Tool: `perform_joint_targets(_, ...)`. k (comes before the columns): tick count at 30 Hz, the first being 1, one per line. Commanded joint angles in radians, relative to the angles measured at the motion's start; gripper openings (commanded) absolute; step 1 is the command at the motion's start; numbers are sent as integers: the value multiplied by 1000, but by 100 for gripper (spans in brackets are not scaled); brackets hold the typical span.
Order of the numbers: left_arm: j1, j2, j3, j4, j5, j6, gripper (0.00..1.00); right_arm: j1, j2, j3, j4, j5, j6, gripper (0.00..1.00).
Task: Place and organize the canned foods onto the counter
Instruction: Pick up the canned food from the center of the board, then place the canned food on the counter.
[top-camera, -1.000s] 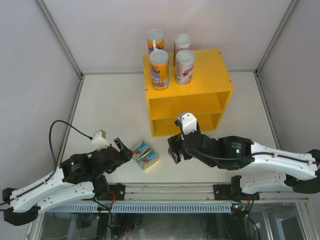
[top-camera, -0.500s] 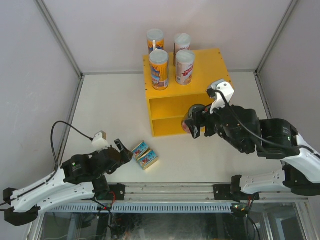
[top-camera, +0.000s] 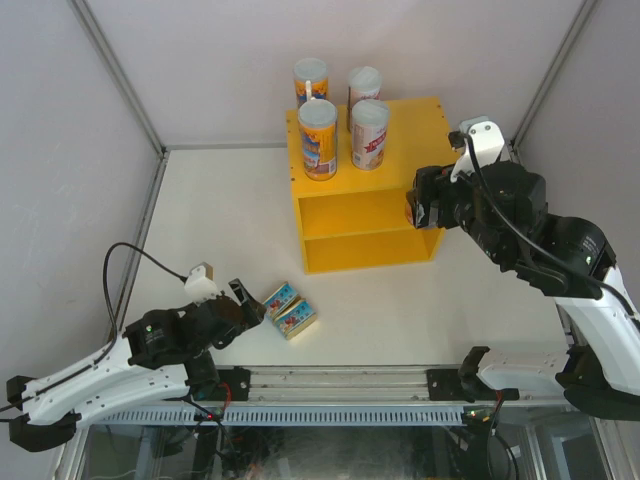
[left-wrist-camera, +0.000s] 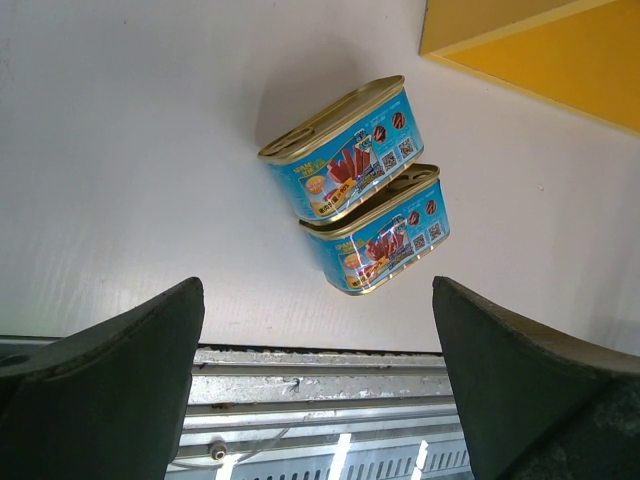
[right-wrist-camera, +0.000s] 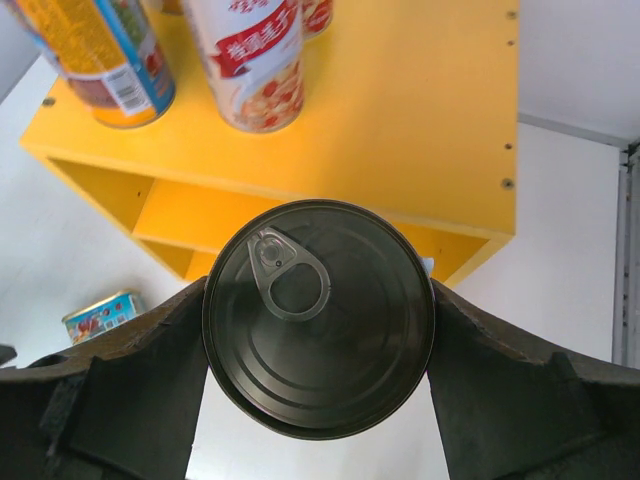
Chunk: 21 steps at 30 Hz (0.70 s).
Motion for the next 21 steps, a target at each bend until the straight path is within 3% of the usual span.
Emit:
perform_joint_targets(1, -4, 1, -19, 26, -7, 13, 99, -99, 1, 82, 197, -85, -66, 0)
perform_joint_targets(21, -4, -36, -37, -4, -2, -4, 98, -408, 173, 223, 321, -349, -107, 0)
